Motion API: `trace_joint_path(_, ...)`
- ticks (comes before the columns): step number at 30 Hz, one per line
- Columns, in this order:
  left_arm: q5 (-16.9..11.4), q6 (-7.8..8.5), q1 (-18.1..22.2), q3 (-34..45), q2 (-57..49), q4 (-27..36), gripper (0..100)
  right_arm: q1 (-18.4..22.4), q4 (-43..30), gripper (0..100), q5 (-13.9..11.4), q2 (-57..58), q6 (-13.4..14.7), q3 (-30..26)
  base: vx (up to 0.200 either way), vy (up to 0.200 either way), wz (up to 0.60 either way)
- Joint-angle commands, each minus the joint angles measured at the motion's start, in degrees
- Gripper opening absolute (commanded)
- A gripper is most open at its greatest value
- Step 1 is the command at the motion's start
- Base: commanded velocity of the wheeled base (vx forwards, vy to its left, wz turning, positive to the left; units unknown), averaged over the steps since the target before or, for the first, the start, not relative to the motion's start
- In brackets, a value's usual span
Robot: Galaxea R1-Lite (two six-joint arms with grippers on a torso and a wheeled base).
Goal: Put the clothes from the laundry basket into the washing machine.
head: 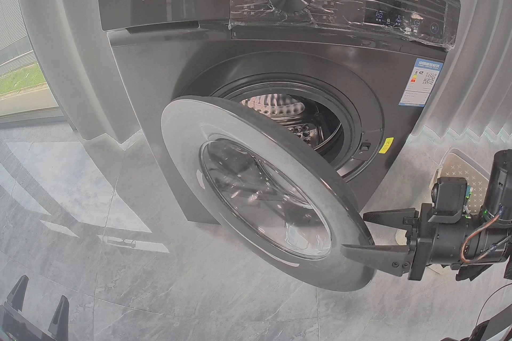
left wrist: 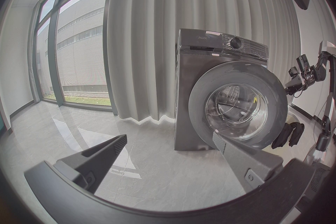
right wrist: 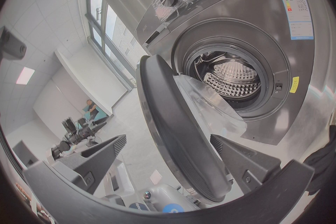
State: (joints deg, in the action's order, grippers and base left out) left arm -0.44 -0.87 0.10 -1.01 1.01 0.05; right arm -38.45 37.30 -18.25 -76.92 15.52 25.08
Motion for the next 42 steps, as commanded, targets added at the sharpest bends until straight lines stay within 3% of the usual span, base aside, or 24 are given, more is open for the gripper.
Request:
trace_joint_path(1,0.00,-0.01,-0.01,0.92,-0.84,0.04,100,-0.49,0.93,100,-0.12,0.11,1.97,0.76,0.000,0.000,0.00)
trace_joint_path(2,0.00,-0.01,-0.01,0.92,-0.84,0.04,100,-0.93,2.60,100,-0.38,0.02,5.31,1.12,0.000,0.000,0.00)
trace_joint_path(4,0.00,-0.01,-0.01,0.92,-0.84,0.04,100,-0.49,4.80,100,-0.38,-0.33,6.54,1.20,0.000,0.000,0.00)
trace_joint_path(11,0.00,-0.01,-0.01,0.92,-0.84,-0.05,100,4.08,8.58,100,0.14,-5.52,6.45,1.99,0.000,0.000,0.00)
trace_joint_path(22,0.00,0.07,-0.01,0.92,-0.84,-0.05,100,7.34,8.84,100,-0.21,-6.57,6.89,3.40,0.000,0.000,0.00)
trace_joint_path(30,0.00,0.07,-0.01,0.92,-0.84,0.04,100,6.46,8.75,100,-0.21,-6.13,7.16,2.08,0.000,0.000,0.00)
trace_joint_path(39,0.00,0.07,-0.01,0.92,-0.84,0.04,100,1.27,8.31,100,-0.21,-0.95,7.16,-1.96,0.000,0.000,0.00)
trace_joint_path(42,0.00,0.07,-0.01,0.92,-0.84,0.04,100,1.27,8.75,100,-0.30,-0.42,7.16,-1.79,0.000,0.000,0.00)
